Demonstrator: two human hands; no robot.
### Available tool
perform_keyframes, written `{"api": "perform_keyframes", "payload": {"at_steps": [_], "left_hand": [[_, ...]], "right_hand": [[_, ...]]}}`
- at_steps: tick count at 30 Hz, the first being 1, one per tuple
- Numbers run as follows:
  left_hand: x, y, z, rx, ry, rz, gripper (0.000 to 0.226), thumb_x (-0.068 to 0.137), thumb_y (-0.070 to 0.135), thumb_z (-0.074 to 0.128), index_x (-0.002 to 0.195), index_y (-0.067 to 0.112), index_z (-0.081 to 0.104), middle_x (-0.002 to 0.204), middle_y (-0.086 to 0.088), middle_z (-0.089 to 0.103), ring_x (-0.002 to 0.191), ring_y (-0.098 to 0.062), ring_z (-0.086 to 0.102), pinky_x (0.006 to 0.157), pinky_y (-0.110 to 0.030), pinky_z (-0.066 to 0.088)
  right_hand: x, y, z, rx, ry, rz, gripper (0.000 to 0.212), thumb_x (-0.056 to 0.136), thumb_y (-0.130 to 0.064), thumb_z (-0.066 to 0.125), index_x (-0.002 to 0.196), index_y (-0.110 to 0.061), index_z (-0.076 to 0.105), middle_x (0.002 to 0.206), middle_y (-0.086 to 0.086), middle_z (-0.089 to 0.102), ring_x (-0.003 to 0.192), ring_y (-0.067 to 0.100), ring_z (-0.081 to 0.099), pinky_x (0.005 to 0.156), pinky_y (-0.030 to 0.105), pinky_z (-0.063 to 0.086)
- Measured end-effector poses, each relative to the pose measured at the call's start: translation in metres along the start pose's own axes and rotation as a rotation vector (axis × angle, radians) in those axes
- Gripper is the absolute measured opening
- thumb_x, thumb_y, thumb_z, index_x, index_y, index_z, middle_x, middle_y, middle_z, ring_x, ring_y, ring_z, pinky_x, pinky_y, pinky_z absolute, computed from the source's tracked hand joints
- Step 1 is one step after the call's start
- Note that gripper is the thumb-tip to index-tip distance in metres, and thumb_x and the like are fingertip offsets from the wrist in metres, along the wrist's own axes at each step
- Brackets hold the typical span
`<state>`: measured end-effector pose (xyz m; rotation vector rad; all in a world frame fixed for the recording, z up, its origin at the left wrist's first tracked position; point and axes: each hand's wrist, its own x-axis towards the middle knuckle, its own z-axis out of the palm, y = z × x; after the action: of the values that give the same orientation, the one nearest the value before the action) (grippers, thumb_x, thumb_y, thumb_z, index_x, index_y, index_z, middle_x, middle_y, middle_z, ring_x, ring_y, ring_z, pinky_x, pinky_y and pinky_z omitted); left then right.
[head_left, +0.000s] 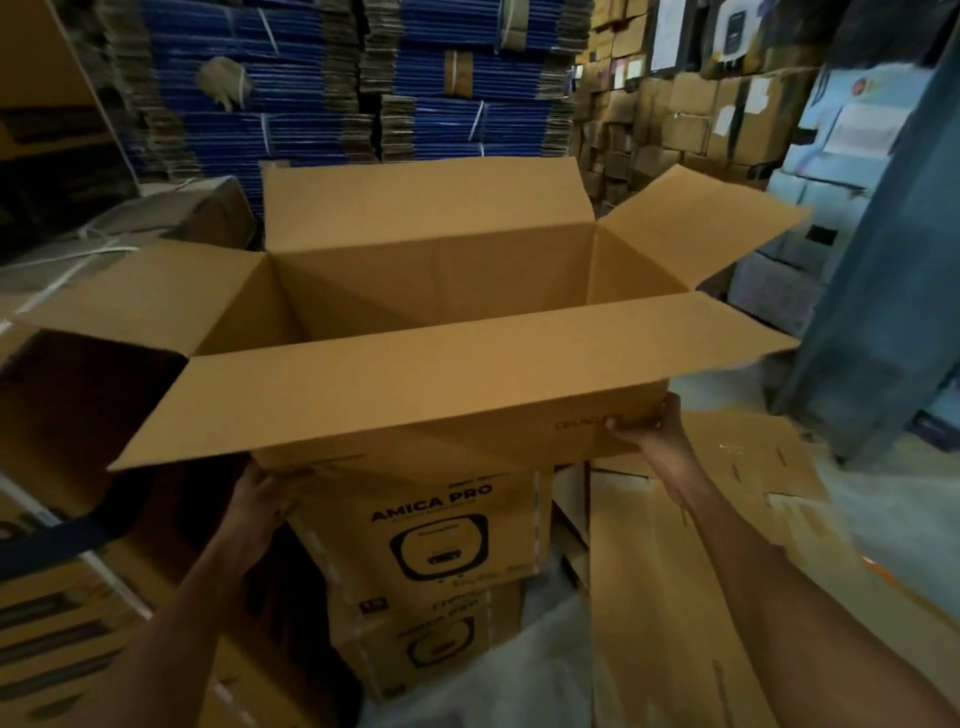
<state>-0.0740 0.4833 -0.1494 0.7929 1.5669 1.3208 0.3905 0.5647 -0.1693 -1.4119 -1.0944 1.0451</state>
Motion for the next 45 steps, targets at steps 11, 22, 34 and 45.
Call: {"api": "perform_keyframes", "payload": {"at_steps": [11,22,34,45], "left_hand": [[-0.017,0.086,-0.011,0.106,0.026,0.263,0.111,0.052,0.042,0.095,0.141,0.022,0.031,0.131,0.003,0.055,0.119,-0.02,0.056,0.103,-0.048,0.048],[-0.005,0.134,-0.006,0.057,-0.019,0.276,0.085,0.069,0.044,0.084,0.136,0.021,0.037,0.123,0.002,0.054,0.109,-0.019,0.056,0.08,-0.038,0.047],[-0.003,0.069,0.01,0.031,-0.031,0.267,0.088,0.081,0.065,0.073,0.153,0.039,0.029,0.141,0.009,0.054,0.125,-0.015,0.056,0.102,-0.048,0.048],[-0.015,0.114,0.016,0.371,0.253,0.299,0.11,0.06,0.085,0.071,0.147,0.022,0.049,0.139,-0.003,0.06,0.124,-0.03,0.058,0.104,-0.048,0.048]], "right_hand": [[0.032,-0.085,-0.018,-0.057,-0.009,-0.208,0.078,0.073,-0.027,0.089,0.136,-0.039,0.043,0.127,-0.01,0.056,0.12,0.018,0.053,0.1,0.044,0.044],[0.052,-0.158,-0.038,-0.217,-0.06,-0.206,0.07,0.083,-0.049,0.075,0.145,-0.033,0.049,0.128,-0.005,0.052,0.118,0.022,0.049,0.094,0.042,0.036],[0.035,-0.069,-0.006,0.129,-0.048,0.008,0.107,0.049,-0.079,0.081,0.14,-0.033,0.049,0.124,-0.016,0.061,0.118,0.014,0.054,0.106,0.044,0.039],[0.041,-0.123,0.005,-0.161,0.145,-0.19,0.112,0.059,-0.093,0.06,0.15,-0.029,0.043,0.149,0.001,0.052,0.133,0.028,0.051,0.11,0.051,0.042]]}}
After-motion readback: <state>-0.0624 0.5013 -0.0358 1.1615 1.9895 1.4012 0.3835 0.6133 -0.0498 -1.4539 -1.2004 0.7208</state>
